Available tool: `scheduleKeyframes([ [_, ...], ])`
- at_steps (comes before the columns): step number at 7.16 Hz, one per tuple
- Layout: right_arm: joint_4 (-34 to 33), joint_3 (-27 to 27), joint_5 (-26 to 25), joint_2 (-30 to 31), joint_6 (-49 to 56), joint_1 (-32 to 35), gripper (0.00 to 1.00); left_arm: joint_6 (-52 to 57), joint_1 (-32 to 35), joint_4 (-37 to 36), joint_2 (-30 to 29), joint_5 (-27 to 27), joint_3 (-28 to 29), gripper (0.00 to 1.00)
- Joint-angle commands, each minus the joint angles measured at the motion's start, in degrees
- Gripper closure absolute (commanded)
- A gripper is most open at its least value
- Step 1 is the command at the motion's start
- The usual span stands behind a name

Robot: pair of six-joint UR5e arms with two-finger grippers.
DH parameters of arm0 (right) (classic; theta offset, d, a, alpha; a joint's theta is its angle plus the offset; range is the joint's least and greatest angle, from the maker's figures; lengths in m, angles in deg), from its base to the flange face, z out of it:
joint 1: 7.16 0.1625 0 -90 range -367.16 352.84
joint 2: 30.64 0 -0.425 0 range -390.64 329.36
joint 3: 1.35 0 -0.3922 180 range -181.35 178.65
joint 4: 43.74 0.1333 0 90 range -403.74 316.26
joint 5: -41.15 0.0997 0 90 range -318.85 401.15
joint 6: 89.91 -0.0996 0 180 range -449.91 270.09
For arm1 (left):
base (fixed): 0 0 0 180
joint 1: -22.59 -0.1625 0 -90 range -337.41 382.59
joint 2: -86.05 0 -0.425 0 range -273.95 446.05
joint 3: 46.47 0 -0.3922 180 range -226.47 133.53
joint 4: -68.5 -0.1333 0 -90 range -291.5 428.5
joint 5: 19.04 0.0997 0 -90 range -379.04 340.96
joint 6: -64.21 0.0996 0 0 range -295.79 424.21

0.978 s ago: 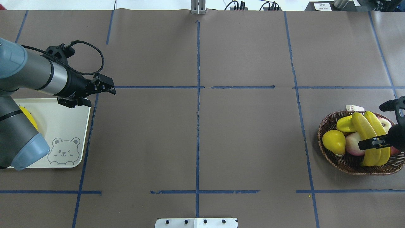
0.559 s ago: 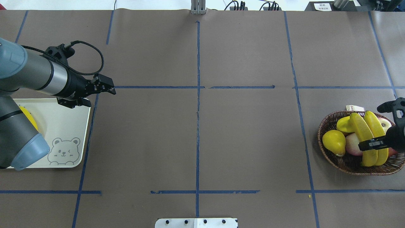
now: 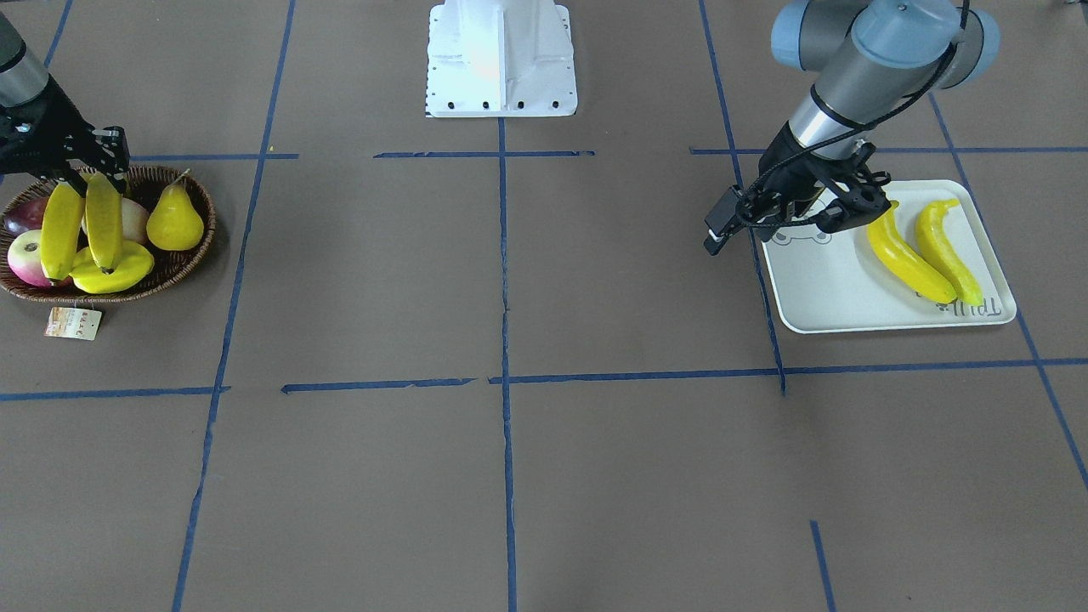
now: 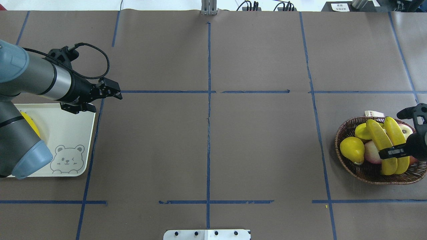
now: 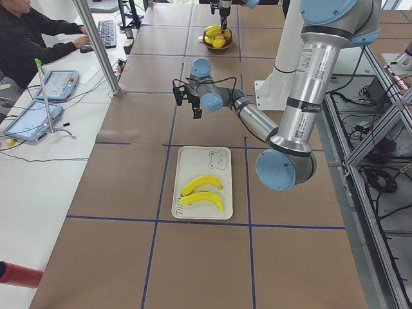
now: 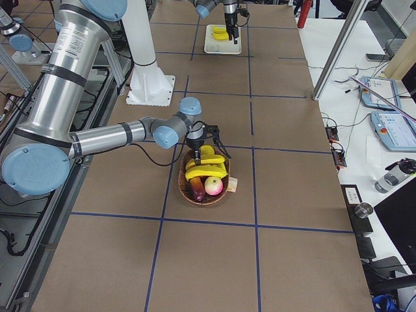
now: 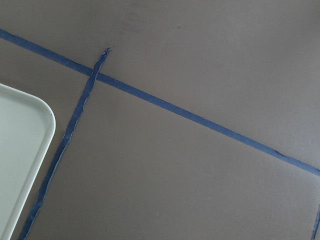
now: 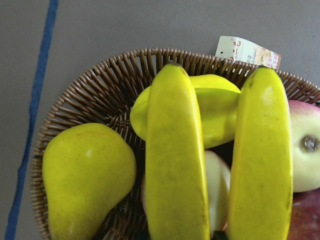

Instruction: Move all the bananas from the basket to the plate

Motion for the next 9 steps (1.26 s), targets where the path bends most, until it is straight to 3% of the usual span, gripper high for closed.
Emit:
scheduleKeyframes([
  [1,0.0,0.48,0.0,-0.15,0.01,-0.41,0.44,0.0,0.0,0.0,0.02,0.0,-0.03,0.0],
  [3,0.0,0.49,0.0,-0.15,0.1,-0.59,0.34,-0.18,0.0,0.0,-0.06,0.0,-0.03,0.0],
  [9,0.0,1.8,-0.18,-0.94,0.01,-1.73,0.39,-0.18,0.0,0.0,0.03,0.09,-0.2,0.0],
])
